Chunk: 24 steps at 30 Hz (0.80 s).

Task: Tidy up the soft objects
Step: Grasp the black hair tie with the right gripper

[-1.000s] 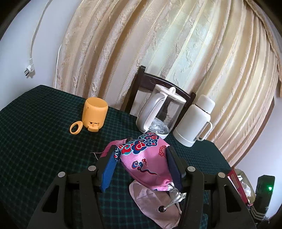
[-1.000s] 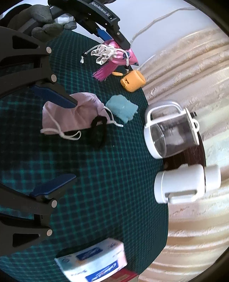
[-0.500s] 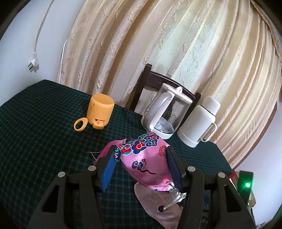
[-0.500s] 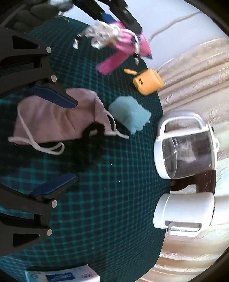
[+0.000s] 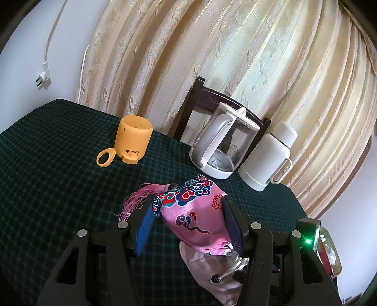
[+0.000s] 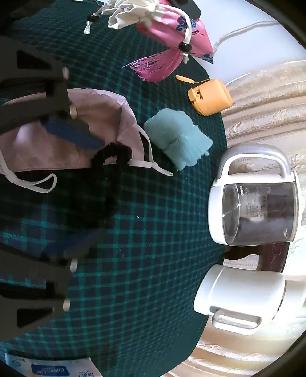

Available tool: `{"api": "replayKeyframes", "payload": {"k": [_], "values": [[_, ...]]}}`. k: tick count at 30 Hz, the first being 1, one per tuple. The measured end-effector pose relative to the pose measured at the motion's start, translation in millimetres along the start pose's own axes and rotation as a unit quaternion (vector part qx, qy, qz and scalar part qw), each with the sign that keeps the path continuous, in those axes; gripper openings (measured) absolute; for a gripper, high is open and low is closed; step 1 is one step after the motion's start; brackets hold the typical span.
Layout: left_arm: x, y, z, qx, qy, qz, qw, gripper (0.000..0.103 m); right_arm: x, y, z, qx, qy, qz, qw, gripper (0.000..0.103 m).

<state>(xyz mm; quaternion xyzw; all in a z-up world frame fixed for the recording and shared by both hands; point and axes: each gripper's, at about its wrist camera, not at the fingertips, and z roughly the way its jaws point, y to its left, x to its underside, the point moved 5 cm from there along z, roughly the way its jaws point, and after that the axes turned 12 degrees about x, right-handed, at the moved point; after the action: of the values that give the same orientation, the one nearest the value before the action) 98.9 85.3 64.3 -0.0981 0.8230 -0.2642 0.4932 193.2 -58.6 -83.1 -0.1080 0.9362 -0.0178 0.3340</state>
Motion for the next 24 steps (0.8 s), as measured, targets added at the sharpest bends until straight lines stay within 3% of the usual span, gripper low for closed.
{"api": "replayKeyframes", "payload": {"k": [1,3,6,16,24], "values": [[0.4,-0.2,0.2,0.001,0.001,0.0,1.0,0.057,-0.1,0.4,-0.8,0.001,0.0,-0.003,1.0,0.049],[0.6,-0.9,0.0,0.002,0.001,0.001,1.0,0.057,0.0,0.6,-1.8,-0.001,0.003,-0.004,1.0,0.027],[0.8,-2.8,-1.0,0.003,-0.001,0.003,1.0,0.057,2.8,-1.8,-4.5,-0.007,0.009,0.007,1.0,0.019],[3.2,-8.5,-0.3,0.006,0.001,0.009,0.9999,0.057,0.2,-29.1,-51.1,-0.008,-0.031,0.065,0.997,0.019],[7.6,-14.7,2.6,0.01,0.008,0.016,0.9998,0.057,3.5,-61.6,-66.1,0.011,-0.038,0.103,0.994,0.019]]}}
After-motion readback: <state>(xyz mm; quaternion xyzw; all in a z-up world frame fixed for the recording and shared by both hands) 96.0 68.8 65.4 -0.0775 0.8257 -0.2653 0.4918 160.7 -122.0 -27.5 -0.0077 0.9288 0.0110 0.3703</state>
